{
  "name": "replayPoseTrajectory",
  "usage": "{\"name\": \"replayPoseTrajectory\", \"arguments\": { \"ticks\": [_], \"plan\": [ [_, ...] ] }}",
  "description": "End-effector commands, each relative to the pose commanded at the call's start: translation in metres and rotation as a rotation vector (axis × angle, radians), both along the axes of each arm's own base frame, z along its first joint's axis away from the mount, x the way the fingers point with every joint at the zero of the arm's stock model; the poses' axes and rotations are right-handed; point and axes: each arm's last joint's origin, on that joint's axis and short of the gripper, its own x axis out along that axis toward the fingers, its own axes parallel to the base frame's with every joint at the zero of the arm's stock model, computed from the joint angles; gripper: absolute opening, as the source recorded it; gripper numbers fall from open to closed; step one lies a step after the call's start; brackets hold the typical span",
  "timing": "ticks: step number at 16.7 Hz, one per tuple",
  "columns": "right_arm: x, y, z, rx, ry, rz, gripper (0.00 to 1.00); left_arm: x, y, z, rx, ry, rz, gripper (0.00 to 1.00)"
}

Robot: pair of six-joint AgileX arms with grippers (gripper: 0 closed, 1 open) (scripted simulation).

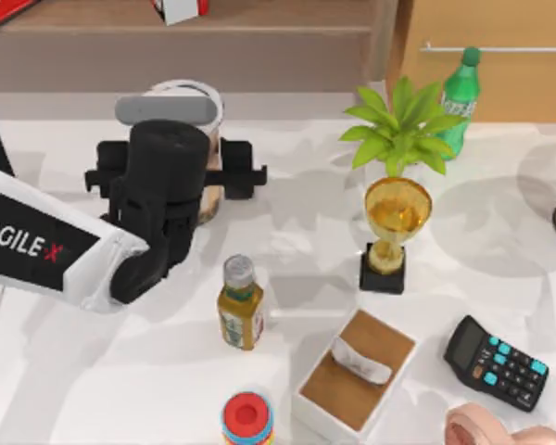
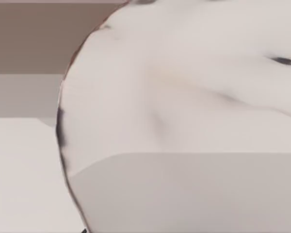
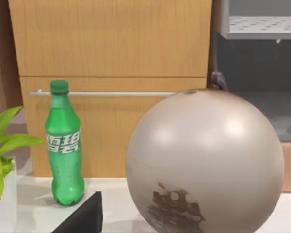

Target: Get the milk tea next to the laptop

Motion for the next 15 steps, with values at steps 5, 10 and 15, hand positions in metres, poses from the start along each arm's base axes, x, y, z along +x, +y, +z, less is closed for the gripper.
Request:
{"name": "replayPoseTrajectory", "arguments": {
  "ticks": [5, 10, 15],
  "plan": [
    [0.0, 0.0, 0.0, 0.0, 0.0, 0.0, 1.0, 0.0, 0.0, 0.01, 0.0, 0.0, 0.0, 0.0],
    [0.0, 0.0, 0.0, 0.0, 0.0, 0.0, 1.0, 0.002, 0.0, 0.014, -0.008, -0.017, 0.001, 0.0],
    [0.0, 0.0, 0.0, 0.0, 0.0, 0.0, 1.0, 0.005, 0.012, 0.049, -0.061, -0.115, 0.011, 0.0]
  ]
}}
